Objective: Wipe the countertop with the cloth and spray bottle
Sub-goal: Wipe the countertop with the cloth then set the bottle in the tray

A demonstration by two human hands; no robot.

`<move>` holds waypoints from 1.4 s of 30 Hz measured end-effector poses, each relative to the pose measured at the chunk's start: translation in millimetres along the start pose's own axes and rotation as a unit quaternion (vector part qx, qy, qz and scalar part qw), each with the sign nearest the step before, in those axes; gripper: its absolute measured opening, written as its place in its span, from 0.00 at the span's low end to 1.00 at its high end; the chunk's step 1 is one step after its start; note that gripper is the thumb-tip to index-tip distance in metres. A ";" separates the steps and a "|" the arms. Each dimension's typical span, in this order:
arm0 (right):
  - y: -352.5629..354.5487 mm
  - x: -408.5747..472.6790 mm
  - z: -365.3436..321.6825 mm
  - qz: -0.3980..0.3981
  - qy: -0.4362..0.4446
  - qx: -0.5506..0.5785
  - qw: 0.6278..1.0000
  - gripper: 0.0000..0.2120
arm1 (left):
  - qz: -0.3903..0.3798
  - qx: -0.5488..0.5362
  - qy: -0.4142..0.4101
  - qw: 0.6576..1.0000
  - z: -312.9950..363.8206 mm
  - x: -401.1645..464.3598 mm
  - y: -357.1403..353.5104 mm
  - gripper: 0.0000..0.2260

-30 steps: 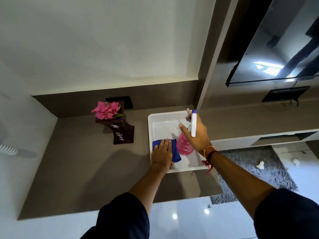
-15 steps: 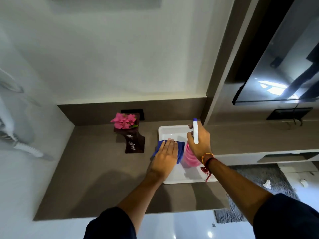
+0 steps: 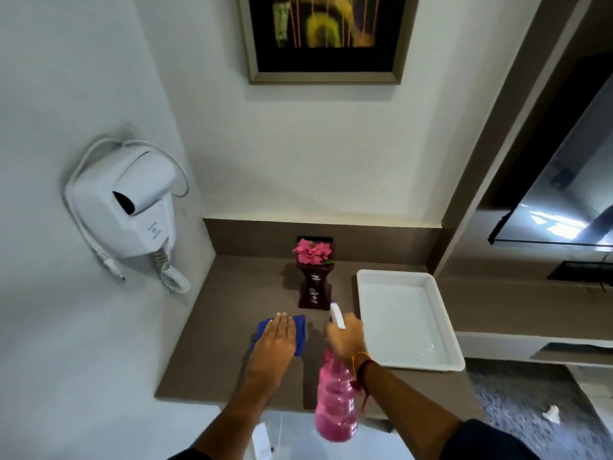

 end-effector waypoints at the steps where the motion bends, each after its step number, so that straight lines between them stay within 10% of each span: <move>1: -11.3 -2.5 3.8 -0.005 -0.013 0.013 1.000 0.08 | -0.010 0.002 0.001 1.000 -5.7 -7.3 -7.1 0.40; 11: -27.5 -5.0 -6.1 0.012 -0.024 -0.063 0.998 0.09 | -0.046 -0.018 0.004 0.999 -25.4 -38.4 -32.4 0.39; 25: 148.7 -5.9 -8.4 0.178 0.112 -0.065 0.976 0.10 | 0.080 -0.016 -0.098 0.992 57.8 7.2 30.0 0.33; 42: 195.0 38.0 73.0 0.122 0.062 0.037 0.990 0.26 | 0.032 0.019 -0.059 0.998 102.6 31.0 27.0 0.32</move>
Point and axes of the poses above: each hand's wrist, its own x-axis towards the middle knuckle, its own y-axis out of the back of the hand, z = x × y, the point moved 4 cm from there along x, towards the middle knuckle, and after that the axes turned 14 degrees about -z, right-handed, at the moved point
